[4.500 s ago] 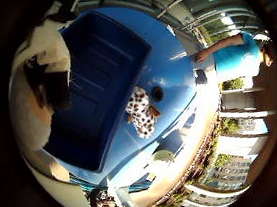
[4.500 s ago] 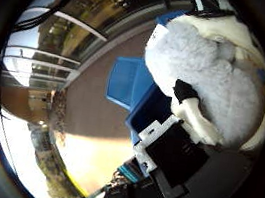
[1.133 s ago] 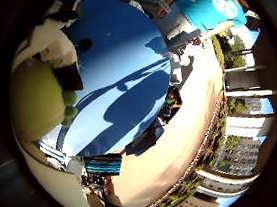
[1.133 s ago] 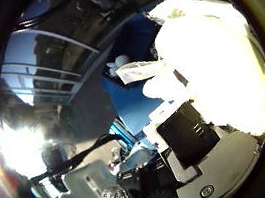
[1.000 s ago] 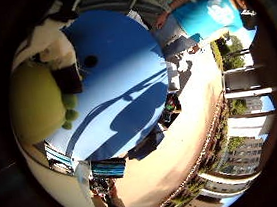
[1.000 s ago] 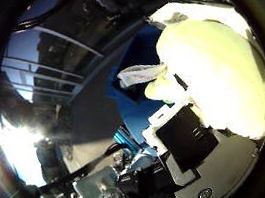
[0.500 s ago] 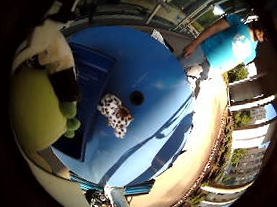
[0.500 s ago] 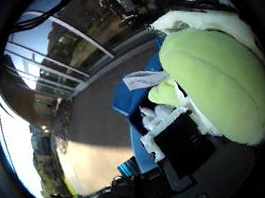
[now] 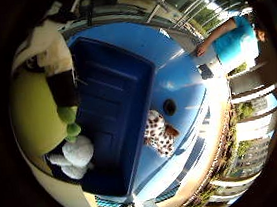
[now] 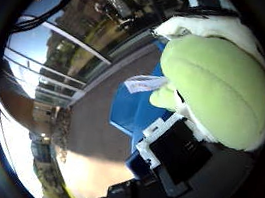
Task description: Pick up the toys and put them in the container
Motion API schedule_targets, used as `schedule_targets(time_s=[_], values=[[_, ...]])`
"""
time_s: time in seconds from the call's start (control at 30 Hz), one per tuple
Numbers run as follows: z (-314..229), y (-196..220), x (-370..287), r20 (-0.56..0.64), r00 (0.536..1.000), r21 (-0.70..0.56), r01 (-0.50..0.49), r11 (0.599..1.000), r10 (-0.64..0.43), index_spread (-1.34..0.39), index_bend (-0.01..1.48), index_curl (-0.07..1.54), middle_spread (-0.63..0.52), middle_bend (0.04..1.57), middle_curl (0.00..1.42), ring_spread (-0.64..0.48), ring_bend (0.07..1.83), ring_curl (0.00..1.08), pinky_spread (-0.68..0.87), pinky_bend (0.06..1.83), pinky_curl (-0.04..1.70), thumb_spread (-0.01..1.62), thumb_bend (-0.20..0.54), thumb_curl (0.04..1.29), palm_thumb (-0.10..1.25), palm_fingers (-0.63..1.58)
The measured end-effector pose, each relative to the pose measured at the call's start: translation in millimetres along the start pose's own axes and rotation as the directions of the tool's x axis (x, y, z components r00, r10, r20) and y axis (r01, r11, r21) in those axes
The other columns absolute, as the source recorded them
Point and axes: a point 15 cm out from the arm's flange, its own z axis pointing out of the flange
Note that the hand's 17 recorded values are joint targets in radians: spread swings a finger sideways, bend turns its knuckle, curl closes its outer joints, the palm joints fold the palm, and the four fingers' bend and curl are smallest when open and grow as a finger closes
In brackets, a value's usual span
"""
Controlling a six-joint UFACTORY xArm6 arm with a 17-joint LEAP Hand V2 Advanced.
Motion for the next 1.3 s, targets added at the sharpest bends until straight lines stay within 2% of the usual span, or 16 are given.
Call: schedule_targets(time_s=[0.07,0.17,0.2,0.23,0.27,0.3,0.37,0.5,0.57,0.67,0.83,0.97,1.1,1.3], values=[[-0.4,1.2,7.3,-0.004,1.0,-0.008,-0.011,1.0,0.011,-0.82,1.32,0.1,-0.3,1.26,1.26,-0.12,1.61,0.86,0.1,1.71,0.84,1.02,-0.041,0.84,0.89,0.68],[-3.8,6.7,12.5,-0.008,1.0,-0.029,-0.015,0.999,0.015,-0.76,1.35,0.12,-0.29,1.23,1.22,-0.1,1.58,0.83,0.12,1.64,0.83,1.02,-0.047,0.82,0.83,0.68],[-4.1,10.0,13.3,-0.009,1.0,-0.041,-0.014,0.999,0.014,-0.7,1.32,0.12,-0.27,1.17,1.17,-0.04,1.49,0.78,0.15,1.6,0.81,1.02,-0.052,0.8,0.8,0.66],[-4.4,14.7,14.8,-0.011,1.0,-0.059,-0.011,0.998,0.01,-0.6,1.22,0.1,-0.25,1.03,1.11,0.01,1.37,0.76,0.18,1.58,0.8,1.02,-0.058,0.78,0.77,0.38],[-4.3,18.6,15.9,-0.013,1.0,-0.074,-0.006,0.997,0.005,-0.52,1.11,0.1,-0.21,0.81,1.02,0.06,1.28,0.74,0.22,1.55,0.81,1.03,-0.054,0.76,0.75,-0.04],[-4.1,20.9,17.9,-0.013,1.0,-0.084,0.007,0.996,-0.008,-0.49,1.09,0.11,-0.19,0.74,0.98,0.08,1.22,0.73,0.24,1.51,0.81,1.03,-0.054,0.75,0.74,-0.16],[-3.7,21.9,20.4,-0.01,0.999,-0.09,0.041,0.995,-0.043,-0.43,0.98,0.09,-0.12,0.54,0.83,0.16,0.97,0.57,0.3,1.32,0.69,1.03,-0.047,0.71,0.71,-0.28],[-4.6,22.1,21.9,-0.007,0.997,-0.091,0.076,0.993,-0.077,-0.4,0.71,0.07,-0.02,0.3,0.64,0.23,0.73,0.42,0.38,1.1,0.55,1.05,-0.04,0.64,0.67,-0.2],[-7.7,21.5,22.0,-0.006,0.996,-0.086,0.084,0.993,-0.085,-0.4,0.58,0.07,0.01,0.24,0.58,0.25,0.67,0.38,0.41,1.03,0.51,1.06,-0.041,0.61,0.65,-0.15],[-20.6,19.3,27.3,-0.007,0.996,-0.068,0.086,0.994,-0.086,-0.4,0.48,0.08,0.03,0.18,0.52,0.27,0.61,0.35,0.43,0.97,0.46,1.06,-0.037,0.57,0.65,-0.1],[-44.5,22.0,47.6,-0.015,0.997,-0.061,0.07,0.996,-0.071,-0.4,0.35,0.11,0.07,0.16,0.45,0.28,0.54,0.32,0.46,0.91,0.42,1.06,-0.036,0.53,0.64,-0.04],[-67.3,34.6,76.1,-0.026,0.999,-0.087,0.032,0.996,-0.034,-0.28,0.26,0.14,0.12,0.19,0.41,0.3,0.54,0.32,0.48,0.87,0.38,1.06,-0.032,0.51,0.64,0.03],[-84.9,58.9,129.6,-0.052,0.997,-0.152,-0.057,0.987,0.05,-0.2,0.19,0.16,0.15,0.21,0.4,0.3,0.56,0.31,0.49,0.83,0.34,1.06,-0.031,0.49,0.65,0.13],[-85.0,81.4,205.8,-0.163,0.98,-0.211,-0.145,0.967,0.112,-0.1,0.15,0.19,0.16,0.2,0.39,0.31,0.57,0.32,0.5,0.82,0.32,1.06,-0.03,0.48,0.65,0.16]])
